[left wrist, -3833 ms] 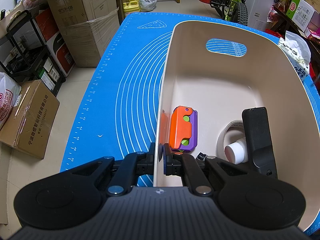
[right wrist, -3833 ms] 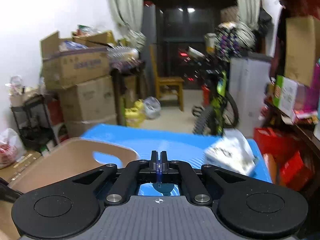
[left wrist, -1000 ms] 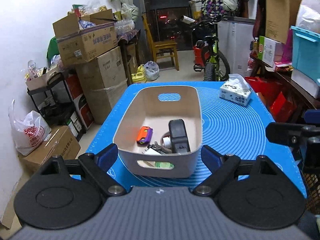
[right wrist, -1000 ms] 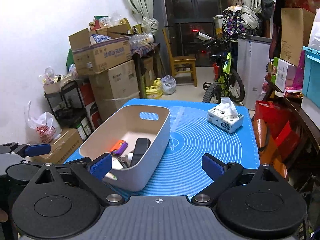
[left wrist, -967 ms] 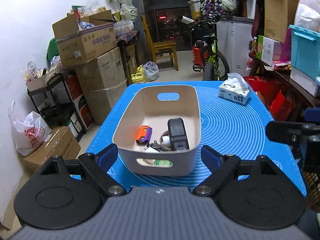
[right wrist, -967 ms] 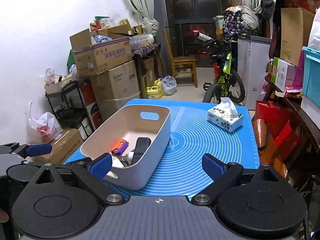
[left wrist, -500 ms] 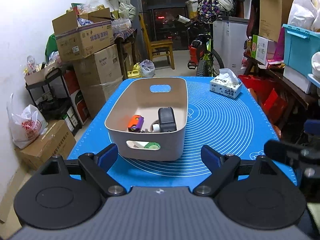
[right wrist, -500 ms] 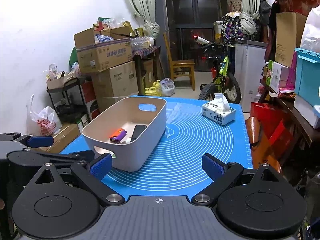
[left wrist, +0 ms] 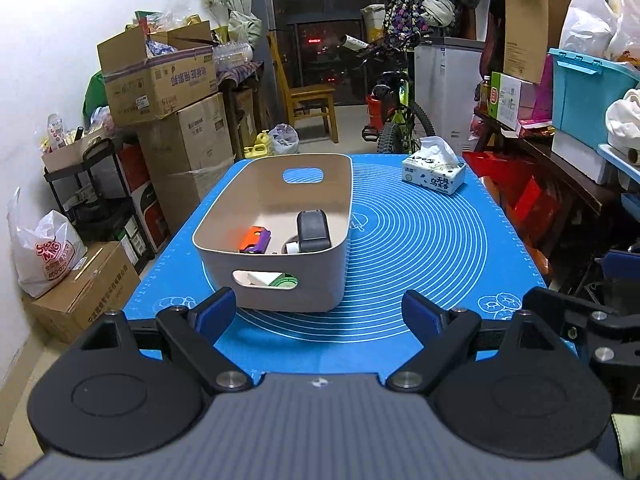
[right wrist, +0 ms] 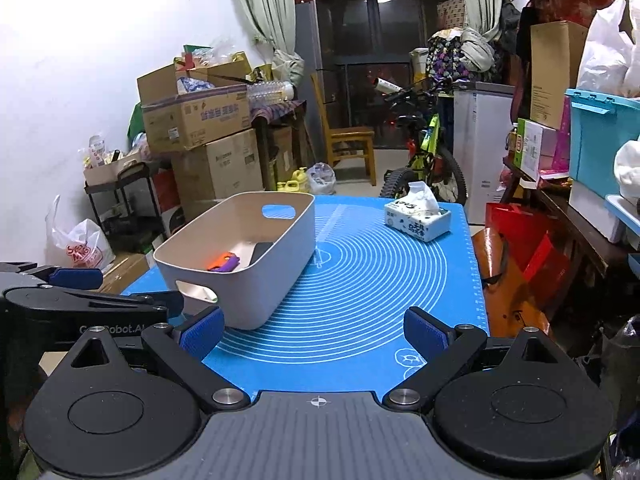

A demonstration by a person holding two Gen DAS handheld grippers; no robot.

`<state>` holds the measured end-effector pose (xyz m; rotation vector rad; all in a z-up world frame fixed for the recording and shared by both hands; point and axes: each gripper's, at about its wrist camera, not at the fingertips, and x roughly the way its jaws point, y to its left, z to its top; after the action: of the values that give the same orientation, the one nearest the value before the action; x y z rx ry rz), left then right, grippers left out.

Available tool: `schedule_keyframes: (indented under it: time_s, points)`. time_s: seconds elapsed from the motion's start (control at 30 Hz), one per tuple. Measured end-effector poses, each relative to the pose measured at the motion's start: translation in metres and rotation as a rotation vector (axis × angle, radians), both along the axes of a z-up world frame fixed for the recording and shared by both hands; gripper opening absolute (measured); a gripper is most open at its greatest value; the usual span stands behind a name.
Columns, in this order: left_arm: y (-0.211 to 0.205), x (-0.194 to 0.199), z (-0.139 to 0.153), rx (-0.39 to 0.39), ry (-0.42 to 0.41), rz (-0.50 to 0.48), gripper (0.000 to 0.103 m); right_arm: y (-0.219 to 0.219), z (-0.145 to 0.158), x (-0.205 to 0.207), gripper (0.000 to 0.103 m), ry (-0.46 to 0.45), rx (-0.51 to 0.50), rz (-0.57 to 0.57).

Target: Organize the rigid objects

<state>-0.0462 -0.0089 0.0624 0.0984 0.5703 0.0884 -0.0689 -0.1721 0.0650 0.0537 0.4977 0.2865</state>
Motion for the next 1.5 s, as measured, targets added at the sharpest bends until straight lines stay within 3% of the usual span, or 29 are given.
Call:
schedule_keyframes:
  time_s: [1.5]
  points:
    - [-0.0054, -0.0018, -0.0051, 0.011, 0.006, -0.013, 0.090, -0.0029, -0.0069, -0.0024, 0.096, 0.004, 0.006, -0.012]
